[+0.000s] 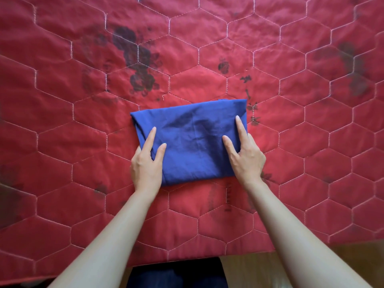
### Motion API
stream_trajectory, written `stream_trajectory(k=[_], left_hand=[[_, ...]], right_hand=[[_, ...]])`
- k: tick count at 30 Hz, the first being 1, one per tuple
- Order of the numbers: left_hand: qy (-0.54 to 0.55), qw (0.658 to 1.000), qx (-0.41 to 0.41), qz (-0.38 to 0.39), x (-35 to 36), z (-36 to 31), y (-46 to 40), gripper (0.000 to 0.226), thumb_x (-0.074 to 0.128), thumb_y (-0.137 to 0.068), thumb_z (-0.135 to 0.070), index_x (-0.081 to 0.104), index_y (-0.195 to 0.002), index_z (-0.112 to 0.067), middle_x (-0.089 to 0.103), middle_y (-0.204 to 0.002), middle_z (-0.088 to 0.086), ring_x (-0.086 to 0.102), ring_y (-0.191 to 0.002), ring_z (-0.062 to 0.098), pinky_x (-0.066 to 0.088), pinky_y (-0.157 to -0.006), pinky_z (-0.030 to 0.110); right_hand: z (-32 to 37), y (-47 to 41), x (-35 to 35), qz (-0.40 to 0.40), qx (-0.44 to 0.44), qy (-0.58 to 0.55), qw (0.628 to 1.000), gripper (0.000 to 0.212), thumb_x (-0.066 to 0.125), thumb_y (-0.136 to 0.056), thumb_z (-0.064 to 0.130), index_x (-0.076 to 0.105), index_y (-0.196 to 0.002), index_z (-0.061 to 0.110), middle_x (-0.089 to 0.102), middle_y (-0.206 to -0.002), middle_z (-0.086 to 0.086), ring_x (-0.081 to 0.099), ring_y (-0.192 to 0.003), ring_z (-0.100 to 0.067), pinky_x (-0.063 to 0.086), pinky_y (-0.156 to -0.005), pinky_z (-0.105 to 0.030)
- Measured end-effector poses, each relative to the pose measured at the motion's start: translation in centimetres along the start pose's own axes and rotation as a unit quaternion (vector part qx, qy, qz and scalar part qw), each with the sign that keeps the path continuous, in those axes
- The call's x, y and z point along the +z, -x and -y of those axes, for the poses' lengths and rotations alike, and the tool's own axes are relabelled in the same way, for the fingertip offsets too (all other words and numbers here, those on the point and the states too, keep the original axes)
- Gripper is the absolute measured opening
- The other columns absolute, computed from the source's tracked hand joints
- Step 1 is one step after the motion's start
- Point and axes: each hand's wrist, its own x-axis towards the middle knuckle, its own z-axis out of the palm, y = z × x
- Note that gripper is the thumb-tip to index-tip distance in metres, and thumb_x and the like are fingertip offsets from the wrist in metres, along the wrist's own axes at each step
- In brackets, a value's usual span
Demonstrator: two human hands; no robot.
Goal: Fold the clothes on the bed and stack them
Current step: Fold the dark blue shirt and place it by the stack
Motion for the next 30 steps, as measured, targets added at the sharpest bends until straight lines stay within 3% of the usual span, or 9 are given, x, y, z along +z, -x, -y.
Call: stream_trajectory(k=[6, 11, 16, 19, 24, 30], left_hand=[[0.028, 0.999, 0.017, -0.021, -1.4, -0.8, -0.5, 0.048, 0.071, -0.087, -0.027, 0.058, -0.133, -0.03, 0.056, -0.081, 0.01, 0.048, -0.072, 0.019, 0.037, -0.072, 0.02], [0.048, 0.997, 0.051, -0.014, -3.2, -2.4, -0.7, 0.047, 0.073, -0.085, -0.025, 0.06, -0.131, -0.027, 0.066, -0.096, 0.004, 0.058, -0.085, 0.022, 0.039, -0.08, 0.019], [0.057, 0.995, 0.082, -0.006, -6.0, -5.9, 0.6, 0.048, 0.074, -0.083, -0.026, 0.061, -0.129, -0.029, 0.064, -0.093, -0.005, 0.057, -0.083, 0.016, 0.033, -0.075, 0.009], [0.063, 0.991, 0.114, 0.005, -7.8, -9.8, 2.3, 0.048, 0.075, -0.083, -0.026, 0.062, -0.129, -0.028, 0.069, -0.1, 0.0, 0.057, -0.083, 0.016, 0.034, -0.074, 0.005], [0.062, 0.98, 0.185, 0.029, -10.3, -17.6, 6.5, 0.046, 0.075, -0.082, -0.026, 0.064, -0.127, -0.025, 0.07, -0.102, 0.013, 0.061, -0.092, 0.029, 0.042, -0.082, 0.025], [0.067, 0.959, 0.275, 0.01, -11.5, -24.3, 16.1, 0.048, 0.078, -0.08, -0.024, 0.065, -0.126, -0.02, 0.072, -0.104, 0.008, 0.063, -0.087, 0.027, 0.043, -0.08, 0.025]], right_hand=[[1.2, 0.9, -0.5, 0.002, 0.007, -0.072, 0.997, 0.063, 0.058, -0.09, 0.05, 0.035, -0.147, 0.034, 0.058, -0.1, -0.001, 0.06, -0.088, -0.021, 0.044, -0.07, -0.036], [2.5, 1.3, -2.6, -0.005, 0.0, -0.09, 0.996, 0.063, 0.062, -0.089, 0.045, 0.042, -0.145, 0.026, 0.055, -0.095, -0.005, 0.058, -0.083, -0.024, 0.044, -0.068, -0.036], [3.1, 2.1, -7.4, -0.048, 0.002, -0.092, 0.995, 0.061, 0.062, -0.088, 0.048, 0.045, -0.143, 0.026, 0.056, -0.096, -0.004, 0.059, -0.083, -0.024, 0.043, -0.066, -0.034], [3.4, 2.9, -11.8, -0.084, 0.001, -0.104, 0.991, 0.058, 0.063, -0.089, 0.046, 0.048, -0.141, 0.026, 0.057, -0.096, -0.004, 0.06, -0.083, -0.022, 0.044, -0.067, -0.034], [2.5, 4.7, -19.9, -0.131, 0.001, -0.13, 0.983, 0.056, 0.065, -0.089, 0.043, 0.051, -0.139, 0.023, 0.059, -0.098, -0.007, 0.061, -0.087, -0.026, 0.045, -0.071, -0.037], [-2.3, 10.3, -29.5, -0.199, -0.014, -0.158, 0.967, 0.055, 0.067, -0.088, 0.038, 0.052, -0.138, 0.018, 0.062, -0.101, -0.011, 0.063, -0.09, -0.03, 0.048, -0.075, -0.039]])
